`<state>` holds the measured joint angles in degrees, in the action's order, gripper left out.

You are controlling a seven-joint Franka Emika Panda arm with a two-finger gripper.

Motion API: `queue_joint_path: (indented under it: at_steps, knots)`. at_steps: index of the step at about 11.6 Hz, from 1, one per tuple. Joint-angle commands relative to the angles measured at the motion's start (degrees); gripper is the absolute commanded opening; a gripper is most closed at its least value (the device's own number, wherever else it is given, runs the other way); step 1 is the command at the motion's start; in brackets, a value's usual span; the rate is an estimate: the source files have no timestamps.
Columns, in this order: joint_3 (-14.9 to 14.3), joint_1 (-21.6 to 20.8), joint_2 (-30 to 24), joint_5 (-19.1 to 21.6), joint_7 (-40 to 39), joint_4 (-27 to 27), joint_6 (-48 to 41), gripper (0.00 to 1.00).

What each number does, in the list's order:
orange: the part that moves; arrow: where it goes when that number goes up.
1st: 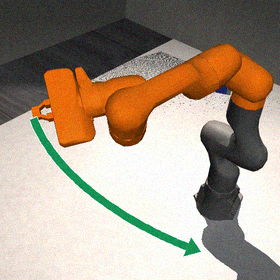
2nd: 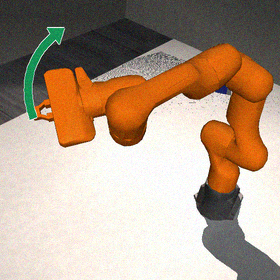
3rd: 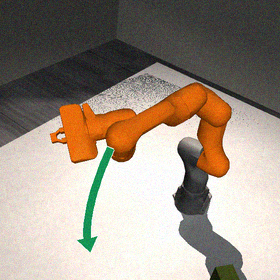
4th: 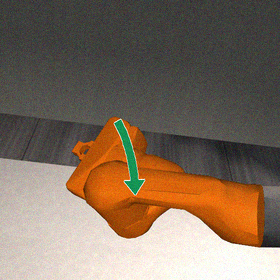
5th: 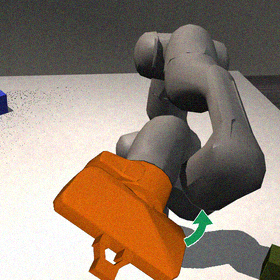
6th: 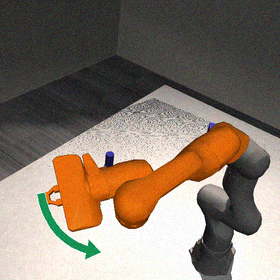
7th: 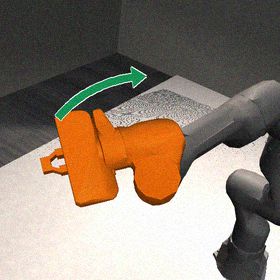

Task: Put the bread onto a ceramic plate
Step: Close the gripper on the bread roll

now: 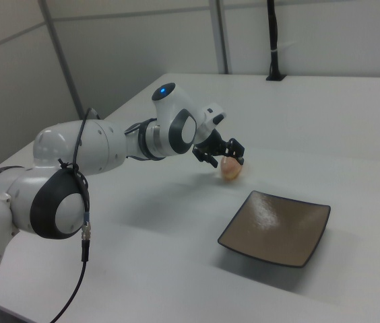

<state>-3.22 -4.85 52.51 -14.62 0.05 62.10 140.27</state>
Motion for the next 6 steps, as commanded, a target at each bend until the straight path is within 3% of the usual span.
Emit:
queue_joint_path:
  at_steps: [1,2,3,4,6]
  knots:
    - [0.23,0.45,1.28,-1.99,0.21,-1.90,0.79,1.00]
    - [0.23,0.46,1.63,-2.60,0.21,-1.90,0.79,1.00]
    - [0.23,0.46,1.72,-2.86,0.21,-1.90,0.79,0.89]
    - [0.23,0.46,1.72,-3.22,0.21,-1.90,0.79,0.65]
    - [0.23,0.54,1.72,-3.40,0.21,-1.81,0.79,0.37]
